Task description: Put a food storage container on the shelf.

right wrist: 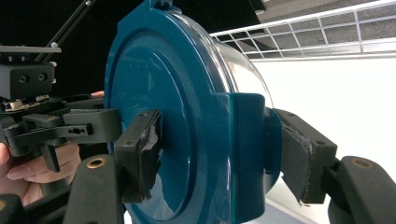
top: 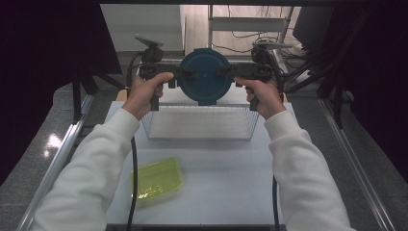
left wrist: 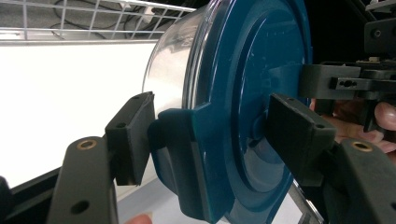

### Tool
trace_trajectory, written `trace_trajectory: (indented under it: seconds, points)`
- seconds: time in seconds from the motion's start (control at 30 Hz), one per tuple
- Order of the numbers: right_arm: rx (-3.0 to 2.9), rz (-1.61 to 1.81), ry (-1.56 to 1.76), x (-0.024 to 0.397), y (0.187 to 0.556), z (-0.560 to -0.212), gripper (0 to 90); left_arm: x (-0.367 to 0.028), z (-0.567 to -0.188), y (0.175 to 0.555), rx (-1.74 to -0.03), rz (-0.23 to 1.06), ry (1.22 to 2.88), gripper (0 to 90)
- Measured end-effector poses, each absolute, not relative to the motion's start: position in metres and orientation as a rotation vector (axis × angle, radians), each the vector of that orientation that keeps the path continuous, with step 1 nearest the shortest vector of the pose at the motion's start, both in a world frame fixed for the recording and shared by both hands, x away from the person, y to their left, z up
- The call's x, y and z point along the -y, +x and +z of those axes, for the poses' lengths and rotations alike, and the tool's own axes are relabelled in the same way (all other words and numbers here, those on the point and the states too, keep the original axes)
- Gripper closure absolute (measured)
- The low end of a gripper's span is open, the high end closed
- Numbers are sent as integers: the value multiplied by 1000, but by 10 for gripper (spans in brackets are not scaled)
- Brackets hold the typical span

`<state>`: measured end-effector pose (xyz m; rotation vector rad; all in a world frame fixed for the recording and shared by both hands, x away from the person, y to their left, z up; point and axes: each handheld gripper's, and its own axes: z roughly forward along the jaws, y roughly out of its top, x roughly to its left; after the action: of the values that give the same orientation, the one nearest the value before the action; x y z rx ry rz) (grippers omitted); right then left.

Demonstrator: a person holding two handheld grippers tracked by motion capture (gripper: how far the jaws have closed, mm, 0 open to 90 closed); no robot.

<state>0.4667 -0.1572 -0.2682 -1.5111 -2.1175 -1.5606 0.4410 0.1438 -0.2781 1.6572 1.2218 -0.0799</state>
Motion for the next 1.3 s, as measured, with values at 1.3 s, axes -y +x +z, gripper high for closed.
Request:
trace_trajectory:
  seconds: [1.3]
  points:
    - [1894, -1442, -1673, 144, 516, -311, 338, -159, -321, 495, -1367, -207, 1512, 333]
